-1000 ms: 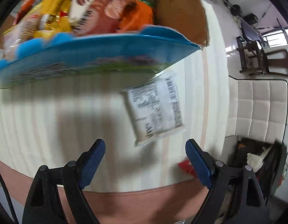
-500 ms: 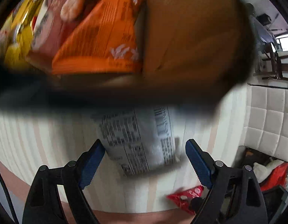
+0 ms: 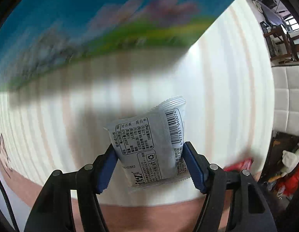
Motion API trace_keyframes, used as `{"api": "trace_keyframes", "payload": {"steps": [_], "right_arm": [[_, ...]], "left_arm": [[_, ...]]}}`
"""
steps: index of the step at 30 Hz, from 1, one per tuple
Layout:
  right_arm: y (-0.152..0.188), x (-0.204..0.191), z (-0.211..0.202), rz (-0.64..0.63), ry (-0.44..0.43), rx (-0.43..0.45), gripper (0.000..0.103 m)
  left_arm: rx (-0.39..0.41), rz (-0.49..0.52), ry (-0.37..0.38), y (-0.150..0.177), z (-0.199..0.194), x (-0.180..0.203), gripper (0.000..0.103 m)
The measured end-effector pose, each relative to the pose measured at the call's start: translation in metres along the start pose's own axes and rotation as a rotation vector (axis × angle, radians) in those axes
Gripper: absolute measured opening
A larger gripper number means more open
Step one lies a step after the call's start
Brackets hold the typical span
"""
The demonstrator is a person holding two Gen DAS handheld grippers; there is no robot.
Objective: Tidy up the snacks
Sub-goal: 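Grasp the white bread pack with left tool while right tool grasps the red triangular packet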
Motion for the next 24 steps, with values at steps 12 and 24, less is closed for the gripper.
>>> {"api": "trace_keyframes", "payload": {"steps": [12,24], "right_arm": [[0.018,-0.003,0.010,0.021,-0.001,-0.041,0.061],[0.037,-0.023,0.020,-0.029,0.041,-0.004,0.055]], "left_arm": [[-0.050,-0.062,0.049,0.042,0.013,-0.042,0.067],[-0.023,-0.039,0.064,0.038,0.004,-0.039,0.060]]}}
Point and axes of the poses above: each gripper's, at about its wrist camera, not at the fingertips, and z roughly the way its jaws point, x to its right, y to its underside, the point moved 4 cm from there along z, roughly the way its jaws point
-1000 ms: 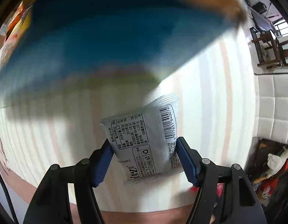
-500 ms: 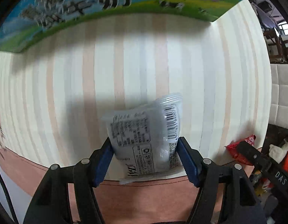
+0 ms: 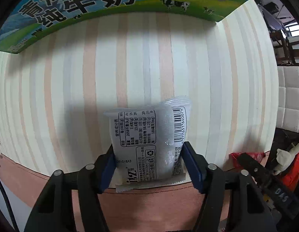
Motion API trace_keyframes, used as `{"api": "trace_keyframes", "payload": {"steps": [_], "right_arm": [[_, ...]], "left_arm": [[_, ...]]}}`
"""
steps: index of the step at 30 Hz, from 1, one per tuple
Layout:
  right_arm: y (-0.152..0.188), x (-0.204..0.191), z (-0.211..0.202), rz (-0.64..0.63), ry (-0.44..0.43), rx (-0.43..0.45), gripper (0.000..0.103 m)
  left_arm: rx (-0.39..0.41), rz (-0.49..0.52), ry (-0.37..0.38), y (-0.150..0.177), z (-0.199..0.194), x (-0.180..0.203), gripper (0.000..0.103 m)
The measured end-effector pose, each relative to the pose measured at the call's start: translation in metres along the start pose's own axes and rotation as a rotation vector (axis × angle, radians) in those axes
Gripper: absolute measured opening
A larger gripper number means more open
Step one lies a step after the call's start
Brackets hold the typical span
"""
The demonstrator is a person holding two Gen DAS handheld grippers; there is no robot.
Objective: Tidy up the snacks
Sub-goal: 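Grasp the white bread pack with left tool while right tool grasps the red triangular packet, then carry both packets into the box and release them on top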
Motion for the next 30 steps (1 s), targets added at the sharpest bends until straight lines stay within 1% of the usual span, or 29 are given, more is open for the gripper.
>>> {"api": "trace_keyframes", "payload": {"steps": [3,7,12,15,19,23,25,28,30], "right_arm": [[0.007,-0.008,0.003,-0.032,0.002,0.015,0.053],[0.016,-0.017,0.005,-0.046,-0.013,0.011,0.051],[0.023,-0.031,-0.006,-0.077,-0.045,0.019,0.051],[0.023,-0.043,-0.019,-0.098,-0.080,0.028,0.051],[0.017,-0.063,-0.041,-0.121,-0.129,0.052,0.051],[0.005,-0.093,-0.075,-0.171,-0.182,0.096,0.051],[-0.004,-0.112,-0.095,-0.203,-0.210,0.123,0.051],[-0.022,-0.138,-0.122,-0.237,-0.249,0.158,0.051],[-0.042,-0.166,-0.140,-0.271,-0.266,0.192,0.051]], "left_arm": [[0.006,0.007,0.006,0.002,-0.008,-0.002,0.059],[0.016,0.017,0.018,0.006,-0.018,-0.002,0.058],[0.057,0.023,0.042,0.009,-0.043,-0.009,0.058],[0.089,0.018,0.068,0.010,-0.063,-0.015,0.058],[0.152,0.023,0.104,0.010,-0.100,-0.028,0.058],[0.209,0.018,0.146,-0.003,-0.137,-0.040,0.058],[0.230,-0.001,0.183,-0.015,-0.158,-0.049,0.058],[0.270,-0.001,0.192,-0.040,-0.181,-0.059,0.058],[0.296,0.007,0.180,-0.064,-0.193,-0.063,0.058]]}}
Point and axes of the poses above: each gripper's, at about its wrist camera, not at the fingertips, and z roughly the way its jaws point, x to its right, y to its underside, the point moved 4 cm from there along z, roughly the way its jaws point
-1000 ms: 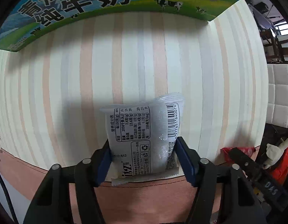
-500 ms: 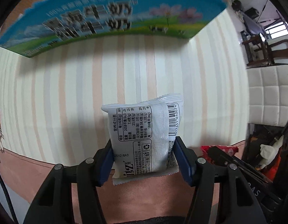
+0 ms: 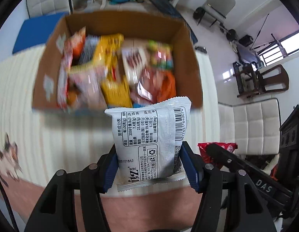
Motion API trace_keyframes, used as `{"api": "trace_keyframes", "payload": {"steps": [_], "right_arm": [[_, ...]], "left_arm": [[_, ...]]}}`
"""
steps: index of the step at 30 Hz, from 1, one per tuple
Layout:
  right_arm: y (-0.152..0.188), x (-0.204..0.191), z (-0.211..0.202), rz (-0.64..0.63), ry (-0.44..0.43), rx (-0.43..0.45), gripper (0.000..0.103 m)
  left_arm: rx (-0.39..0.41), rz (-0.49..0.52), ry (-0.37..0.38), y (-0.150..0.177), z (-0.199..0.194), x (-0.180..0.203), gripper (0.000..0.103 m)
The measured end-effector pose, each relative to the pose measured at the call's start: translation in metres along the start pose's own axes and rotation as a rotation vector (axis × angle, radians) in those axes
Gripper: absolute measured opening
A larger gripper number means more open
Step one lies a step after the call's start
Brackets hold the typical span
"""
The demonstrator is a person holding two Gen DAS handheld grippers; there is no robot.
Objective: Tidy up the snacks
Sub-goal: 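Carry both packets into the box and release them on top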
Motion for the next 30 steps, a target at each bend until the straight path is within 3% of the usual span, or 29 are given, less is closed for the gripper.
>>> {"api": "trace_keyframes", "payload": {"steps": [6,10,16,22,25,26,27,28,30], "right_arm": [[-0.086,-0.051,0.002,-0.090,0.015,0.066,0.051],[-0.140,-0.077,0.032,-0.118,0.037,0.064,0.051],[-0.192,-0.093,0.079,-0.132,0.073,0.025,0.051],[-0.214,-0.098,0.117,-0.149,0.091,-0.001,0.052],[-0.221,-0.096,0.129,-0.138,0.089,-0.012,0.059],[-0.222,-0.095,0.132,-0.136,0.090,-0.013,0.063],[-0.225,-0.093,0.134,-0.137,0.107,-0.011,0.073],[-0.225,-0.092,0.134,-0.139,0.117,-0.009,0.085],[-0.227,-0.089,0.133,-0.143,0.133,-0.008,0.088]], "left_arm": [[-0.012,-0.050,-0.039,-0.095,0.016,-0.029,0.058],[-0.050,-0.074,-0.073,-0.141,0.040,-0.053,0.058],[-0.118,-0.071,-0.106,-0.187,0.080,-0.070,0.058],[-0.153,-0.039,-0.139,-0.207,0.098,-0.075,0.058],[-0.152,-0.042,-0.145,-0.213,0.107,-0.077,0.058],[-0.157,-0.050,-0.152,-0.212,0.108,-0.079,0.063],[-0.168,-0.056,-0.156,-0.212,0.109,-0.079,0.073],[-0.171,-0.060,-0.153,-0.212,0.110,-0.080,0.076],[-0.155,-0.056,-0.158,-0.213,0.109,-0.079,0.081]]}}
Point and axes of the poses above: each gripper's, at about its wrist camera, not at the fingertips, and z roughly the way its jaws point, x to its right, y to its underside, the point moved 4 cm from there along z, roughly the way its jaws point
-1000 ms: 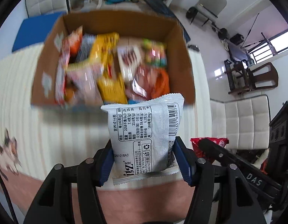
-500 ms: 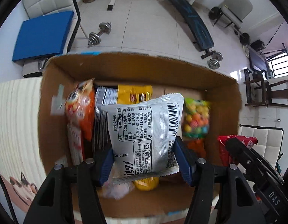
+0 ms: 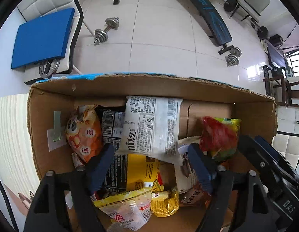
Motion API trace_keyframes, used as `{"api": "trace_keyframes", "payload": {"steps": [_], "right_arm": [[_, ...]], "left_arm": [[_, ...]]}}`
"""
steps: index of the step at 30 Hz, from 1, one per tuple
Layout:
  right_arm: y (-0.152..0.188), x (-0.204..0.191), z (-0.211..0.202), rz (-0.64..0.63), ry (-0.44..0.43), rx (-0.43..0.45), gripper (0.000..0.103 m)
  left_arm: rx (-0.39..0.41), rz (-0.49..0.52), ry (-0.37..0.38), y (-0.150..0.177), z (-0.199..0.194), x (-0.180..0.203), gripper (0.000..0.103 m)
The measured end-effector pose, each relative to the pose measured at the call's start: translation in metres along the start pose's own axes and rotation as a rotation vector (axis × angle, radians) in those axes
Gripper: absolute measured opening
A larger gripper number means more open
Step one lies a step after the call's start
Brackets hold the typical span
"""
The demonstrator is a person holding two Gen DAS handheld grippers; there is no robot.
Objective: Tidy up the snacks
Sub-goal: 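Carry both packets into the box and release them on top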
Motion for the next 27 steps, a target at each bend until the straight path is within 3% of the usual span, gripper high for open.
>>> {"api": "trace_keyframes", "payload": {"steps": [15,27], "right_arm": [[0.043,0.003,-0.032,-0.175,0.158,-0.015,0.092],[0.098,0.011,-0.054,-0.182,0.168,0.001,0.096]], "left_arm": [[0.096,0.018,-0.050,0.041,-0.027,-0.010,0.082],[0.192,0.056,-0.085,0.094,-0.054,-0.001,0.082]]}}
Point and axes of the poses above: each gripper's, at about its wrist camera, not at the fingertips, and z roughly the way its jaws point, x to its right, y to its underside, the point moved 4 cm from there along z, roughly the way its jaws point
